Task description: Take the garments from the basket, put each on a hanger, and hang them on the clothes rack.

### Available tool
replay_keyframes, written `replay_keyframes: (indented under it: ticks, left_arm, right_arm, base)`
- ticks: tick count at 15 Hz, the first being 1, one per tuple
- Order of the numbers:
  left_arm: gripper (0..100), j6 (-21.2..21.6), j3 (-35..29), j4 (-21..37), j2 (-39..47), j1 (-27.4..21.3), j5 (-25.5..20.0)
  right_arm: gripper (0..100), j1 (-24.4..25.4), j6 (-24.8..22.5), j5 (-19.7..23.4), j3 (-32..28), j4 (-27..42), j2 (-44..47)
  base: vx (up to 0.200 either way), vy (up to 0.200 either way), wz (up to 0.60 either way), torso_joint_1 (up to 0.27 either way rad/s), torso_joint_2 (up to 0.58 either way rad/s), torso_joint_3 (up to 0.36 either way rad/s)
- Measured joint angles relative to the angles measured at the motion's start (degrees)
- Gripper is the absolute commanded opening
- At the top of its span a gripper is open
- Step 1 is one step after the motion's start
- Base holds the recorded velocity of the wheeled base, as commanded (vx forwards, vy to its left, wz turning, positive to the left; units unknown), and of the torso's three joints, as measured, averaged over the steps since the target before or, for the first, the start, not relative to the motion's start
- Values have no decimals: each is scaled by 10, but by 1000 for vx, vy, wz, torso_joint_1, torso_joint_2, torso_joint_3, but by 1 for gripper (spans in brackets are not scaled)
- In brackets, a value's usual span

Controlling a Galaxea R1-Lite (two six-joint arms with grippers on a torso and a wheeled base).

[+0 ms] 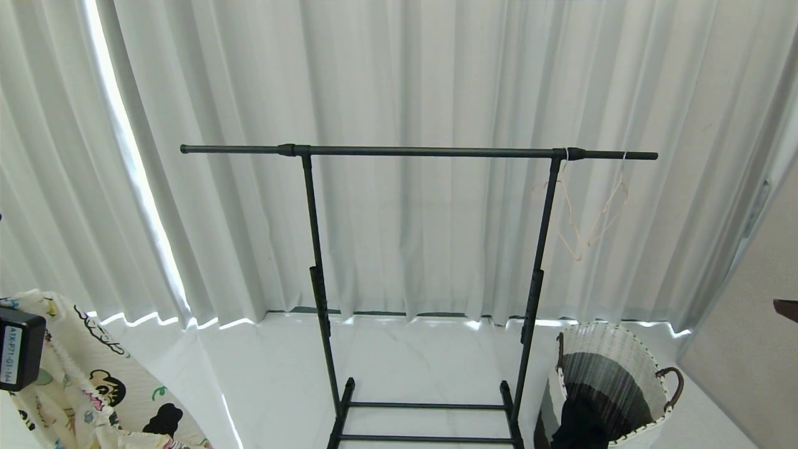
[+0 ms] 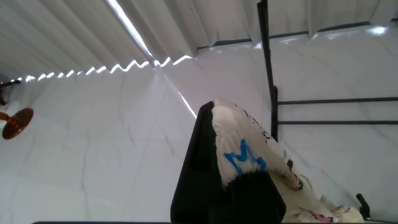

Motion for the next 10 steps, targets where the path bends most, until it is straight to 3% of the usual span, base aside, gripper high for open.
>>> replay_keyframes:
  ticks: [7, 10]
  left_arm:
    - [0, 1, 3, 0, -1, 0, 0]
    - [0, 0, 3, -1, -2, 0, -1]
  right_arm:
    - [100, 0, 0, -2, 5, 0, 8]
    - [100, 0, 0, -2, 7, -1, 6]
  base:
    - [0, 0, 0, 270, -575, -305]
    - [200, -200, 0, 186, -424, -212]
